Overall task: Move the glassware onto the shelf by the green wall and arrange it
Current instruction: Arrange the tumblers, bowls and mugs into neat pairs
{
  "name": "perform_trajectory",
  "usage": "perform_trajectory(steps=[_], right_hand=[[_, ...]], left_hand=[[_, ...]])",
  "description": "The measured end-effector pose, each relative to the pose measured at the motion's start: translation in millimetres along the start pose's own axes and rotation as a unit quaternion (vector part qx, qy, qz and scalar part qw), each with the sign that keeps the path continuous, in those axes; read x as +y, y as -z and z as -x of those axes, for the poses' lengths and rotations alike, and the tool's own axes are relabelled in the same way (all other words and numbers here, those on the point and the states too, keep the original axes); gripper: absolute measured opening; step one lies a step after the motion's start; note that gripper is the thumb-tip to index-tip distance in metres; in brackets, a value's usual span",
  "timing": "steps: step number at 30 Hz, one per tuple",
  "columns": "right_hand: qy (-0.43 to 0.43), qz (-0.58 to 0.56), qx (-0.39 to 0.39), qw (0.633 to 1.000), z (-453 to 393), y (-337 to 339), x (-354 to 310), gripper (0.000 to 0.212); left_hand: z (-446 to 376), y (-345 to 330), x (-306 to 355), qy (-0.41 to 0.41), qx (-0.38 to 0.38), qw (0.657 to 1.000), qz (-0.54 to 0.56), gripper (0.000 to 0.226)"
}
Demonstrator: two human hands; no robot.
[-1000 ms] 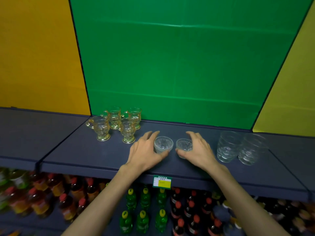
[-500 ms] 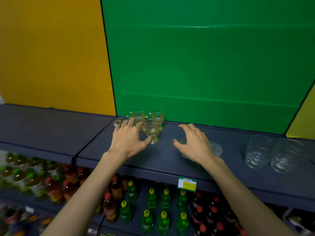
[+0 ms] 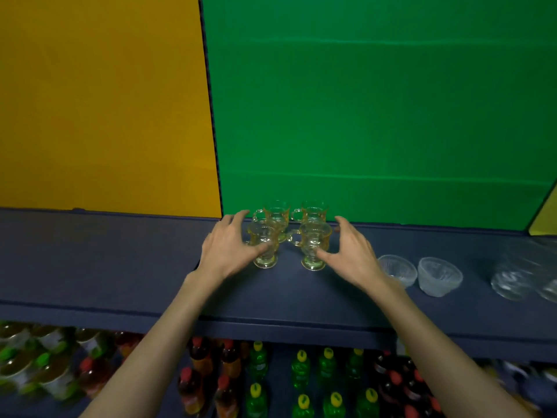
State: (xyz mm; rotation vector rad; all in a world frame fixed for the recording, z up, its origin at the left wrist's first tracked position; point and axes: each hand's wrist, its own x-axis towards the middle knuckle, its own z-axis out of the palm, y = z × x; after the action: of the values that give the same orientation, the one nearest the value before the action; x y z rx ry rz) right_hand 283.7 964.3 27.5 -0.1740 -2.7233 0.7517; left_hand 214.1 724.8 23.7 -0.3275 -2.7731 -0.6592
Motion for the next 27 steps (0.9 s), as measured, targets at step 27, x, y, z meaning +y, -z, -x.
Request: perform_trajectory(steps=[27], right_hand=[[-0.076,-0.131,0.038,0.988,-9.3,-45.9,-0.1,0.062]], left_hand=[[-2.6,-45.9,-25.1,0.105,-0.076,0.894,0.429,0.068]])
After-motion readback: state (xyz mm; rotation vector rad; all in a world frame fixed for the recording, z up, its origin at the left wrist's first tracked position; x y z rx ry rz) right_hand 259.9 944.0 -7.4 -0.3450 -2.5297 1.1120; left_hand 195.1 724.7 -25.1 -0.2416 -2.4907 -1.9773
